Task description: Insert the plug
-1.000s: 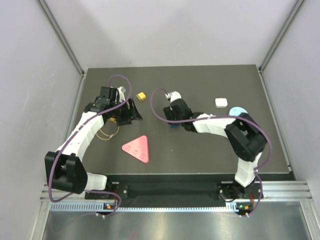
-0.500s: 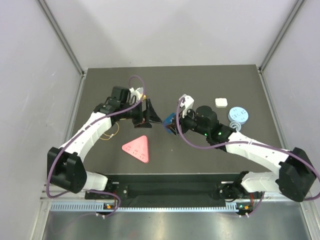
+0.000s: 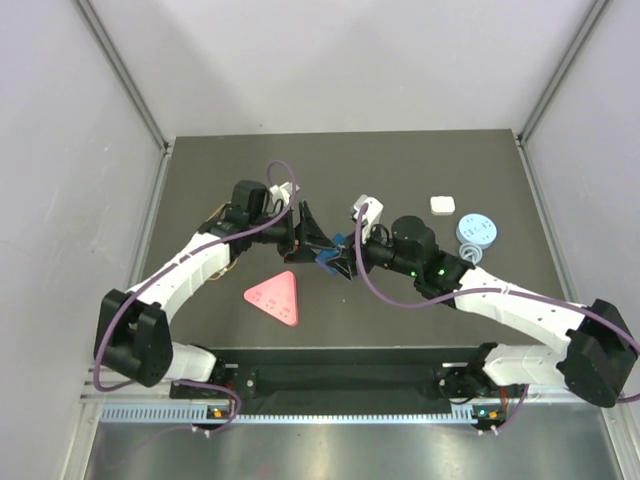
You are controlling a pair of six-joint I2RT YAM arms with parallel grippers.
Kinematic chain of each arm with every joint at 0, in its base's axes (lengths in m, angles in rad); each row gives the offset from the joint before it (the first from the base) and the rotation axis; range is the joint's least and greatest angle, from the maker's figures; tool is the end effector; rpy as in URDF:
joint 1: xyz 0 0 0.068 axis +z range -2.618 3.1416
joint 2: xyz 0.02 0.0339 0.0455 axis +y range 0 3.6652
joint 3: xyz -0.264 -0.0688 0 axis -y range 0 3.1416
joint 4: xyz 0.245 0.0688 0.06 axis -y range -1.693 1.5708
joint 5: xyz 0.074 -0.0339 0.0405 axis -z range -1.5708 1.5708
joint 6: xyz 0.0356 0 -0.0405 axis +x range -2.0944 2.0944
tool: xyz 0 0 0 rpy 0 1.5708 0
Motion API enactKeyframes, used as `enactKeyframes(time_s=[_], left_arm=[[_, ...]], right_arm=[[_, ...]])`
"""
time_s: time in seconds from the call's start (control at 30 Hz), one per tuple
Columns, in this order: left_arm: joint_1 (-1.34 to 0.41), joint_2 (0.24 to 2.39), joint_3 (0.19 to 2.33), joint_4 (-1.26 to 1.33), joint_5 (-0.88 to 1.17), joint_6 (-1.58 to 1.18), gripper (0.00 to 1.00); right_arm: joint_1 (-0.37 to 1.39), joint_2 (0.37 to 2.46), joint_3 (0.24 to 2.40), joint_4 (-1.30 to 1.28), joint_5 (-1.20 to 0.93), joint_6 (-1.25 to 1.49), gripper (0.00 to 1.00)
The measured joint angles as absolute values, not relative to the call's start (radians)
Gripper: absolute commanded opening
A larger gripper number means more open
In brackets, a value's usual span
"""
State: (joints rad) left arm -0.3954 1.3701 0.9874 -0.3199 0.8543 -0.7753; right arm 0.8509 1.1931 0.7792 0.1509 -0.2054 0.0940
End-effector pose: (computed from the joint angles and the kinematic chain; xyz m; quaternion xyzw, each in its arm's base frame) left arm 0.2585 -0.1370 0.2734 0.0152 0.8438 -0.5248 0.1114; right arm 0.1766 0.2125 0.2870 -0.3497 0.7106 0.3478 0.5018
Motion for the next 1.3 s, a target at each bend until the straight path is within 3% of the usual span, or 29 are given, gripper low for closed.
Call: enactKeyframes(time_s=[0.07, 0.1, 0.13, 0.17, 0.2, 0.23, 0.27, 0.3, 0.33, 0.37, 0.4, 0.77, 0.93, 1.1, 1.3], left_arm=[[-0.4, 1.37, 0.969, -0.286, 0.87, -0.808, 0.7], [-0.403, 1.37, 0.96, -0.263, 0.878, -0.826, 0.62], [-0.406, 1.37, 0.947, -0.231, 0.889, -0.851, 0.35], [-0.408, 1.37, 0.934, -0.2, 0.897, -0.874, 0.21], [-0.408, 1.37, 0.918, -0.166, 0.902, -0.898, 0.07], [-0.408, 1.37, 0.9, -0.134, 0.907, -0.924, 0.0], [-0.407, 1.37, 0.879, -0.097, 0.913, -0.954, 0.0], [-0.406, 1.37, 0.86, -0.059, 0.919, -0.99, 0.0], [-0.405, 1.37, 0.846, -0.027, 0.924, -1.024, 0.0], [-0.405, 1.37, 0.829, 0.015, 0.927, -1.076, 0.0], [-0.408, 1.37, 0.808, 0.077, 0.931, -1.137, 0.0], [-0.414, 1.37, 0.688, 0.746, 0.941, -1.75, 0.0], [-0.416, 1.37, 0.674, 0.927, 0.934, -1.903, 0.0], [-0.421, 1.382, 0.649, 1.071, 0.906, -1.964, 0.0], [-0.431, 1.43, 0.649, 1.195, 0.874, -1.993, 0.0]], right_arm=[[0.851, 1.19, 0.779, 0.149, -0.208, 0.098, 0.01], [0.852, 1.19, 0.779, 0.148, -0.207, 0.099, 0.07], [0.852, 1.19, 0.779, 0.143, -0.207, 0.101, 0.14], [0.852, 1.19, 0.779, 0.136, -0.204, 0.102, 0.2], [0.852, 1.19, 0.779, 0.131, -0.202, 0.104, 0.36], [0.852, 1.19, 0.779, 0.127, -0.2, 0.107, 0.46], [0.852, 1.19, 0.779, 0.125, -0.197, 0.111, 0.53], [0.852, 1.19, 0.778, 0.125, -0.193, 0.117, 0.7], [0.852, 1.189, 0.778, 0.128, -0.185, 0.122, 0.79], [0.852, 1.189, 0.776, 0.146, -0.182, 0.131, 0.95], [0.853, 1.188, 0.772, 0.174, -0.177, 0.142, 1.0], [0.841, 1.093, 0.648, 0.411, -0.147, 0.176, 1.0], [0.801, 1.074, 0.637, 0.472, -0.155, 0.175, 0.96], [0.793, 1.075, 0.653, 0.495, -0.182, 0.172, 0.8], [0.788, 1.084, 0.687, 0.517, -0.21, 0.166, 0.68]])
